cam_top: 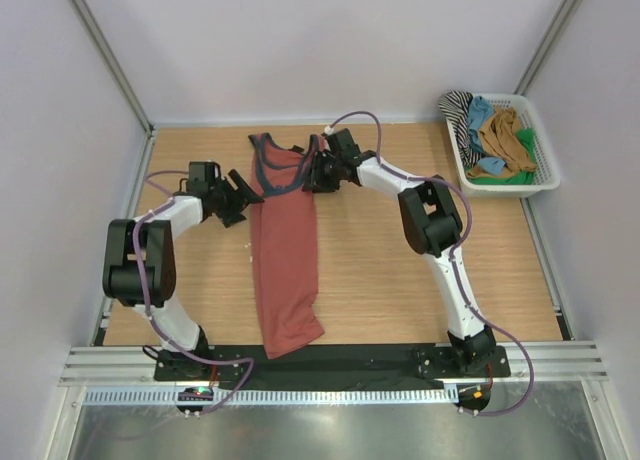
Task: Fold and stack the tank tops
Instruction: Fold the tank top
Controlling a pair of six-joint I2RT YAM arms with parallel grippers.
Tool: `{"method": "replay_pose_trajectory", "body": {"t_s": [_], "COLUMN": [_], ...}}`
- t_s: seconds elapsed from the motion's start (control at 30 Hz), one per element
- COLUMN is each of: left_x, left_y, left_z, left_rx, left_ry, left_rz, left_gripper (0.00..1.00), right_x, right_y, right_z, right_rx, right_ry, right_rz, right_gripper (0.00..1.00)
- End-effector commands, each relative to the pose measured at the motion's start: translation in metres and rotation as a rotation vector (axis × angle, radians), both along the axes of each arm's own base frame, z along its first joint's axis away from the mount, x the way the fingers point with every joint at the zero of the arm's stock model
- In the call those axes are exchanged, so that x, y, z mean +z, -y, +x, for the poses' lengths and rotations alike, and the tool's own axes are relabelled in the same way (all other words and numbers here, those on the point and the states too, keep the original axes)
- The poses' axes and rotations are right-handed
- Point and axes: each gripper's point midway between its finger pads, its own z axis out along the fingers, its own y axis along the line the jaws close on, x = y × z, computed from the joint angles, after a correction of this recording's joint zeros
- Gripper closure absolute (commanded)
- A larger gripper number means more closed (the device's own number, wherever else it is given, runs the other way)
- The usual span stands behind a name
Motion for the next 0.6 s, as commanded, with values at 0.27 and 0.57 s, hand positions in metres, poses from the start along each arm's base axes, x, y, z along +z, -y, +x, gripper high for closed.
{"method": "replay_pose_trajectory", "body": {"t_s": [0.27,0.57], "left_x": [-0.007,0.013], "left_y": [0.036,0.099], "left_z": [0.02,-0.01], "left_rx": [-0.135,-0.227], "left_ry": [0.012,0.054], "left_rz": [-0.01,0.058], "left_gripper": [0.32,0.27], "right_x": [-0.008,-0.009], "right_y": [0.066,0.142], "right_z": [0.011,0.027], "right_rx": [-0.081,-0.184], "right_ry": [-0.08,-0.125], "right_rz": [-0.019,-0.087], "right_gripper": [0.96,0.94]}}
